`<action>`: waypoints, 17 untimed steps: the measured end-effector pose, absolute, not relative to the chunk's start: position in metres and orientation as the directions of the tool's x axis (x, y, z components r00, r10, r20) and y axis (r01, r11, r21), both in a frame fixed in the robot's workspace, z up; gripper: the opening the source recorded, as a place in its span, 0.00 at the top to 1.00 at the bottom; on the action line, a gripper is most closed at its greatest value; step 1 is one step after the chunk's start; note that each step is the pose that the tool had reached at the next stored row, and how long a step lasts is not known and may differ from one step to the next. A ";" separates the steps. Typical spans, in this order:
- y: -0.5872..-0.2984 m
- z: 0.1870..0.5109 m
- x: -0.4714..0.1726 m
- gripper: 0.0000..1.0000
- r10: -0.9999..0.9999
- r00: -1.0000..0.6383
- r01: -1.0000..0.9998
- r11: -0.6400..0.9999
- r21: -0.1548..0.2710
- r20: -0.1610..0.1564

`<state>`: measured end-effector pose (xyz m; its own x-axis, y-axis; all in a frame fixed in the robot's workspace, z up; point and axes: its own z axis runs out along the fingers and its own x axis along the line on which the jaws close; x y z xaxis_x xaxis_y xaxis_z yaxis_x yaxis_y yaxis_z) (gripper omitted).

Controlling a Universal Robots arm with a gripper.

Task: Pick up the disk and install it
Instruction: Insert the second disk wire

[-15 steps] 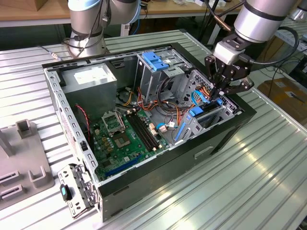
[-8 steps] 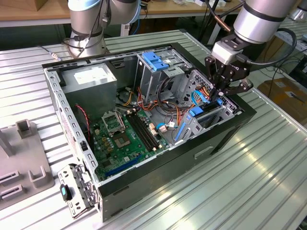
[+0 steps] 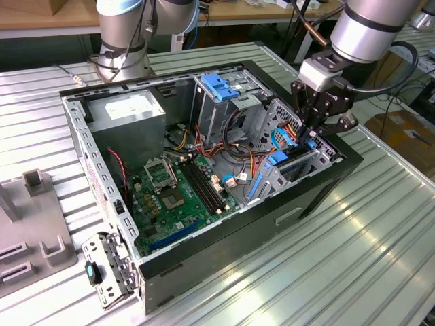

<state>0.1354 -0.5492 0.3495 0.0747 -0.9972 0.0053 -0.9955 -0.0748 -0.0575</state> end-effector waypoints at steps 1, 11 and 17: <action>-0.549 0.349 0.135 0.83 -0.997 0.071 -0.996 -0.071 -0.057 0.005; -0.550 0.346 0.135 0.83 -0.998 0.068 -0.996 -0.068 -0.057 0.005; -0.551 0.346 0.135 0.83 -0.998 0.068 -0.996 -0.068 -0.057 0.005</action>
<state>0.1347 -0.5510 0.3457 0.0677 -0.9977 0.0055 -0.9960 -0.0679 -0.0574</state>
